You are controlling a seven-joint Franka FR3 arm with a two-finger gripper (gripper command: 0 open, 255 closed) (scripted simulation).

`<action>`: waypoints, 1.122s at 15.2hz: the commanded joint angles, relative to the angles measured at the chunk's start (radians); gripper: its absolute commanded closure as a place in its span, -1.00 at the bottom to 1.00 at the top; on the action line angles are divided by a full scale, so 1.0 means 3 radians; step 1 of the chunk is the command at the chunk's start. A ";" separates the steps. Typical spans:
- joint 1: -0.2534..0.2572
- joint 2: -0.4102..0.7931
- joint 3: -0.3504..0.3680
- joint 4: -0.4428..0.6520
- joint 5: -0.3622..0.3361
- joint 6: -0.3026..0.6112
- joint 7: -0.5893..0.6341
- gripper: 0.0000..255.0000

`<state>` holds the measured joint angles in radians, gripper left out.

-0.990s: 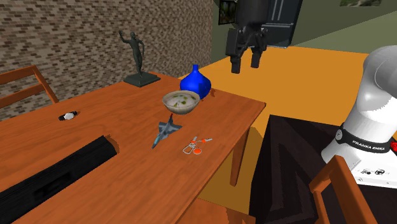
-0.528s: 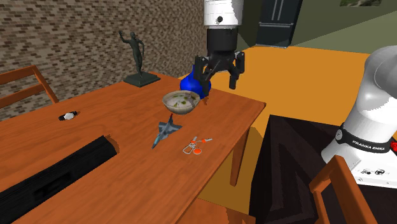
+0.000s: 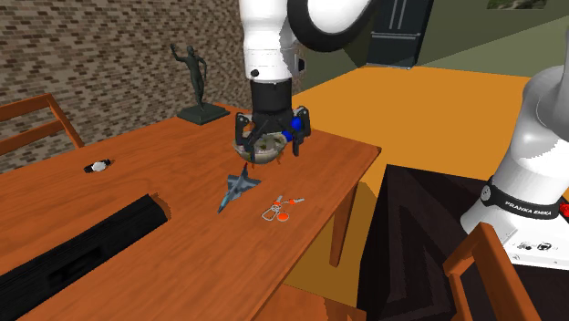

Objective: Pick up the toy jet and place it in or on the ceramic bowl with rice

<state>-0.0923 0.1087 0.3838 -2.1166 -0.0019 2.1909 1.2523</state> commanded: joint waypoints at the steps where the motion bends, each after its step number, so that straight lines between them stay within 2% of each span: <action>1: 0.0041 0.0287 -0.0026 0.0188 -0.0154 0.0070 0.0323 -1.00; 8: 0.0274 0.1230 -0.0290 0.1029 -0.0511 0.0090 0.1174 -1.00; 15: 0.0469 0.2152 -0.0591 0.2075 -0.0600 -0.0073 0.1766 -1.00; 17: 0.0474 0.2191 -0.0600 0.2087 -0.0605 -0.0047 0.1777 -1.00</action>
<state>0.0457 0.7478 0.2081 -1.5085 -0.1820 2.1766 1.7766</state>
